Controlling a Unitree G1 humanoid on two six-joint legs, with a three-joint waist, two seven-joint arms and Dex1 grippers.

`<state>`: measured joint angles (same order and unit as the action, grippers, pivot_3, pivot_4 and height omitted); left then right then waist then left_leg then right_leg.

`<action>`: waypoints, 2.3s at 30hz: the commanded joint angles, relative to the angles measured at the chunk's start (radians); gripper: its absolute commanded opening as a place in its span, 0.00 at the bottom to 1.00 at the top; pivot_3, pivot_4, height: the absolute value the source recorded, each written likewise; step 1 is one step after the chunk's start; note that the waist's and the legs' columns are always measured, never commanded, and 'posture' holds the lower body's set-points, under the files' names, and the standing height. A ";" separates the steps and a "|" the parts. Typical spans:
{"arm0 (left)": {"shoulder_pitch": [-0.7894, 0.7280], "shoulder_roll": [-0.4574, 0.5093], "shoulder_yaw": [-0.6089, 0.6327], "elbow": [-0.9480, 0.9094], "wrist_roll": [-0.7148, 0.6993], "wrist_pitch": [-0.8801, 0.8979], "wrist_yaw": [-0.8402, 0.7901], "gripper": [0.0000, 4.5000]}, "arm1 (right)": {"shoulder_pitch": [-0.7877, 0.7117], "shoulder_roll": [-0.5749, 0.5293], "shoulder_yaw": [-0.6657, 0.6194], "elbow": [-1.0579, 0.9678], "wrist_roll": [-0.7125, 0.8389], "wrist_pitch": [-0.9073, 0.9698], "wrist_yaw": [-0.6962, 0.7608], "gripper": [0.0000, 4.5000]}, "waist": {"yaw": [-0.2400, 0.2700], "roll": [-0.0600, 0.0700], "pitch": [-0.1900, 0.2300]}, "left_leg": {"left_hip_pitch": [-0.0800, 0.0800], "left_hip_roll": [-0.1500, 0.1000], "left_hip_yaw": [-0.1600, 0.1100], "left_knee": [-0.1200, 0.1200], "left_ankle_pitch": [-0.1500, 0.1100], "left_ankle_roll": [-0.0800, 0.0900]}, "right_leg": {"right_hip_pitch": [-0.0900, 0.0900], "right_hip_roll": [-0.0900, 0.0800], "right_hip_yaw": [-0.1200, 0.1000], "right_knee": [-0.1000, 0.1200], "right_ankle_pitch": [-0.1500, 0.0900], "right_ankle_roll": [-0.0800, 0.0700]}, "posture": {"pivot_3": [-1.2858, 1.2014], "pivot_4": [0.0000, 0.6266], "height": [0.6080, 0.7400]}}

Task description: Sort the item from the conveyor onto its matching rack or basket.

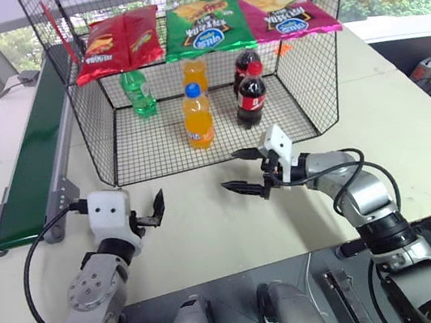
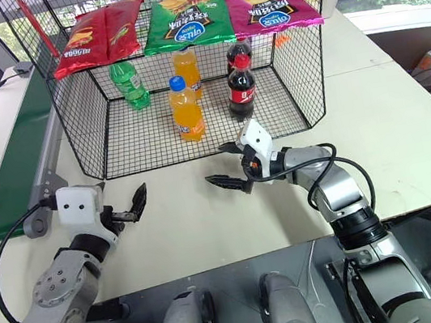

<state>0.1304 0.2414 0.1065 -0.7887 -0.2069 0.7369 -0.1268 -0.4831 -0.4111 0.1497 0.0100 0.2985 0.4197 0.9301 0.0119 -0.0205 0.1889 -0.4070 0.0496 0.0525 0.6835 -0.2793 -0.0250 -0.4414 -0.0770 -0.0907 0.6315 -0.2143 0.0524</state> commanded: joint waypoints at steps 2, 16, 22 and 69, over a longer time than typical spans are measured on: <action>0.001 0.004 -0.005 -0.025 0.006 0.001 0.006 0.99 | -0.009 -0.005 -0.002 -0.044 0.014 -0.002 0.010 1.00 | 0.000 0.000 0.000 | 0.000 0.000 0.000 0.000 0.000 0.000 | 0.000 0.000 0.000 0.000 0.000 0.000 | 0.52 0.24 1.00; 0.031 -0.020 0.120 -0.123 -0.019 0.043 0.047 0.99 | -0.015 -0.039 0.034 -0.103 0.027 -0.015 0.110 1.00 | 0.000 0.000 0.000 | 0.000 0.000 0.000 0.000 0.000 0.000 | 0.000 0.000 0.000 0.000 0.000 0.000 | 0.52 0.24 1.00; 0.043 -0.036 0.336 -0.179 -0.084 0.091 0.067 0.99 | -0.039 -0.041 0.040 -0.130 0.047 -0.008 0.146 1.00 | -0.001 0.000 0.000 | 0.000 0.000 -0.001 0.000 0.000 0.000 | 0.000 0.000 0.000 0.000 -0.001 -0.001 | 0.52 0.24 1.00; 0.026 0.009 0.610 0.001 -0.225 0.040 0.132 0.99 | -0.064 -0.001 0.043 -0.151 0.107 -0.017 0.116 1.00 | 0.000 0.000 0.000 | 0.000 0.000 0.000 0.000 0.000 0.000 | 0.000 0.000 0.000 0.000 -0.002 -0.003 | 0.52 0.24 1.00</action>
<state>0.1608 0.2378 0.7212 -0.7800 -0.4413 0.8046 -0.0003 -0.5264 -0.4198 0.2015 -0.1284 0.4042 0.4260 1.0538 0.0118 -0.0206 0.1888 -0.4070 0.0496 0.0523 0.6836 -0.2793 -0.0251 -0.4413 -0.0771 -0.0907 0.6313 -0.2158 0.0494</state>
